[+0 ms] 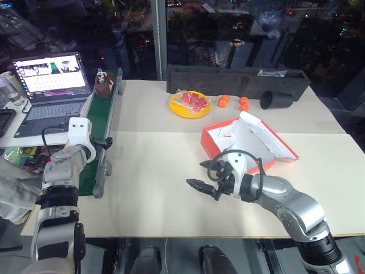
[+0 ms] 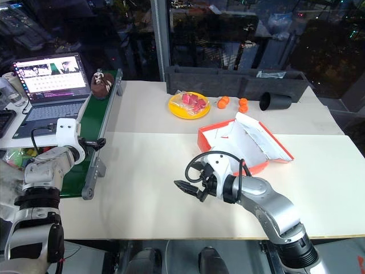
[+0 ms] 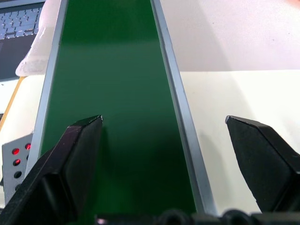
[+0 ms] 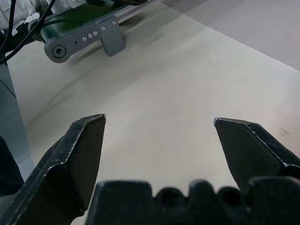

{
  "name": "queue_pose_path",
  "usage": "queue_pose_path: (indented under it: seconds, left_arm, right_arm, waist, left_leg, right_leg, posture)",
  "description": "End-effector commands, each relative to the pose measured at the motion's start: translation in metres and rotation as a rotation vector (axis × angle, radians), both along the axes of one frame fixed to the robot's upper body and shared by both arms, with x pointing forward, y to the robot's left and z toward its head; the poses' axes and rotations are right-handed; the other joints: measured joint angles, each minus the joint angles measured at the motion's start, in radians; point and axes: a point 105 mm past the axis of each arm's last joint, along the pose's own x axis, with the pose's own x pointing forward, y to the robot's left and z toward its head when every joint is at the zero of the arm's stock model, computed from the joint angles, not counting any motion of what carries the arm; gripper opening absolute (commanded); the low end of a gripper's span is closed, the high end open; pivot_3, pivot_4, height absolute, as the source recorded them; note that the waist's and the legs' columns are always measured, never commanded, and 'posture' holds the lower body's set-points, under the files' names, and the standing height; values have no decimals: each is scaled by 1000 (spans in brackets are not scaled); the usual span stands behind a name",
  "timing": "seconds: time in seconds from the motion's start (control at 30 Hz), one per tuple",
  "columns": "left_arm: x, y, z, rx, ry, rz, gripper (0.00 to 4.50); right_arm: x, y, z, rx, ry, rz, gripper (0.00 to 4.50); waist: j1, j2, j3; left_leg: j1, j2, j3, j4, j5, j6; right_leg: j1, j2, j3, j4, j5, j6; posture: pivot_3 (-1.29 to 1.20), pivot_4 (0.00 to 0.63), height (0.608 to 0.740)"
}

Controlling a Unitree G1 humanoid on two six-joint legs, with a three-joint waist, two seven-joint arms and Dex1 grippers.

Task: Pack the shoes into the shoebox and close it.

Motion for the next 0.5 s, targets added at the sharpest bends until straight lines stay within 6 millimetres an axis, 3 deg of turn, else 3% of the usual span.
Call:
queue_pose_path:
  seconds: [0.03,0.27,0.5]
  left_arm:
    - [3,0,13,25,-41,-5,4500]
    - [5,5,20,38,-72,26,4500]
    - [6,24,32,58,-134,128,4500]
  right_arm:
    - [-1,-2,13,20,-61,-9,4404]
    - [1,-3,10,20,-58,-18,4404]
    - [2,-3,9,19,-60,-26,4404]
  waist:
    - [0,0,0]
    - [0,0,0]
    - [0,0,0]
  left_leg:
    - [0,0,0,0,0,0]
    - [0,0,0,0,0,0]
    - [0,0,0,0,0,0]
  right_leg:
    - [0,0,0,0,0,0]
    - [0,0,0,0,0,0]
    - [0,0,0,0,0,0]
  posture:
    - [0,150,714]
    - [0,150,714]
    - [0,150,714]
